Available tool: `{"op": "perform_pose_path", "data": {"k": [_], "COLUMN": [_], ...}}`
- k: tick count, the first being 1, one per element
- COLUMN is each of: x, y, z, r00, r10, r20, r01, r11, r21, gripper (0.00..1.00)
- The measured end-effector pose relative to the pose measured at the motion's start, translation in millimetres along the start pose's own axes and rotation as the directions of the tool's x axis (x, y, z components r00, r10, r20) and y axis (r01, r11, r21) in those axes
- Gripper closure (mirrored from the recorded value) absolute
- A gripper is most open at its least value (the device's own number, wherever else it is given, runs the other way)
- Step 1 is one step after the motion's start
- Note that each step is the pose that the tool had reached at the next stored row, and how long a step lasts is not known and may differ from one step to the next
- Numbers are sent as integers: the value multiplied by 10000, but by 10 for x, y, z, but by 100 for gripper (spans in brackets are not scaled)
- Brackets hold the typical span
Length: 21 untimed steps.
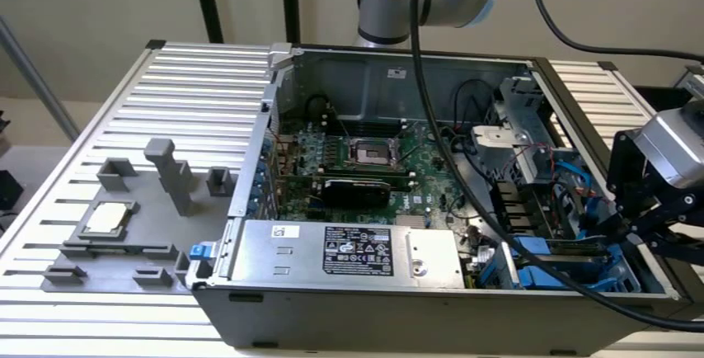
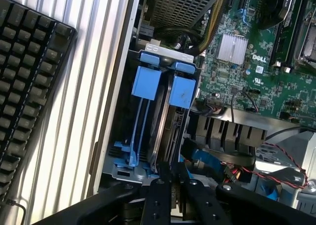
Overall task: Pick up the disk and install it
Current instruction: 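Insert the first disk wire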
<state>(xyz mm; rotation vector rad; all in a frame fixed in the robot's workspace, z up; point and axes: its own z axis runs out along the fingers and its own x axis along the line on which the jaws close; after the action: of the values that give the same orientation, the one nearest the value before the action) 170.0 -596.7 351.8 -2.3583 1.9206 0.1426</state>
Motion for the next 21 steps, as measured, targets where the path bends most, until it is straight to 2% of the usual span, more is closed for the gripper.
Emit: {"op": "perform_pose_path", "data": {"k": [3,7,9,11,14,16,21], "x": [-11,-44,-69,-91,-114,-113,-112], "y": [36,162,216,236,234,234,233], "z": [-11,-9,-7,-1,21,33,45], "r00": [10000,10000,10000,10000,10000,9999,9978], "r10": [-34,-35,-30,-22,25,127,637], "r20": [3,9,16,18,-26,-76,-191], "r01": [34,35,30,22,-26,-129,-641], "r11": [10000,10000,10000,9999,9998,9997,9978], "r21": [-9,-39,-79,-127,-208,-227,-193], "gripper": [84,84,84,84,84,84,84]}}
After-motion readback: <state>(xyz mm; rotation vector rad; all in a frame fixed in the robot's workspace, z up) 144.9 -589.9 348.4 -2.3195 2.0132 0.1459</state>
